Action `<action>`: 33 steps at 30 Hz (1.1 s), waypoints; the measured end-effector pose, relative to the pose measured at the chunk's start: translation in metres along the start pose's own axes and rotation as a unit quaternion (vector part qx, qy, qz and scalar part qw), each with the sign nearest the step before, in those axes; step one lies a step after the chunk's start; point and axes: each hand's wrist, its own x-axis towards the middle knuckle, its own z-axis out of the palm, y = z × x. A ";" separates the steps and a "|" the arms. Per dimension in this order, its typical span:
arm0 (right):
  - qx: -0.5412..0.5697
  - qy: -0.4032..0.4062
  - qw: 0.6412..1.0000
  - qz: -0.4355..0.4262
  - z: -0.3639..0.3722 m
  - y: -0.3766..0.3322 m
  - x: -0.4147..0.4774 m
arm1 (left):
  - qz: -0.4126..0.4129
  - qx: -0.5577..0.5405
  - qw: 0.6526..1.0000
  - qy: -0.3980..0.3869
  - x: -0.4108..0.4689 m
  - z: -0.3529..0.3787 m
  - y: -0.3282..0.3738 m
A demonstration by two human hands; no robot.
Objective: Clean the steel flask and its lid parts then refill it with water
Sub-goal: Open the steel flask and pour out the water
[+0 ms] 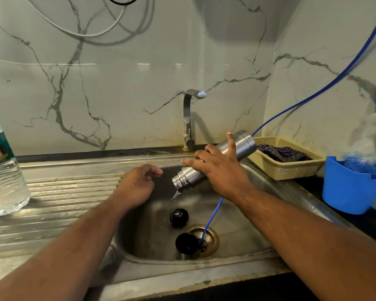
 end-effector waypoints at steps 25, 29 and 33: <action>-0.122 -0.007 0.984 -0.131 -0.020 -0.012 0.001 | 0.020 -0.006 1.000 0.000 0.001 -0.004 0.001; -0.153 0.064 0.979 -0.116 -0.041 0.010 0.021 | 0.026 0.007 1.000 0.002 0.005 -0.004 -0.003; -0.170 0.039 0.975 -0.136 -0.046 0.010 0.016 | 0.019 0.007 1.000 -0.003 0.006 -0.003 -0.006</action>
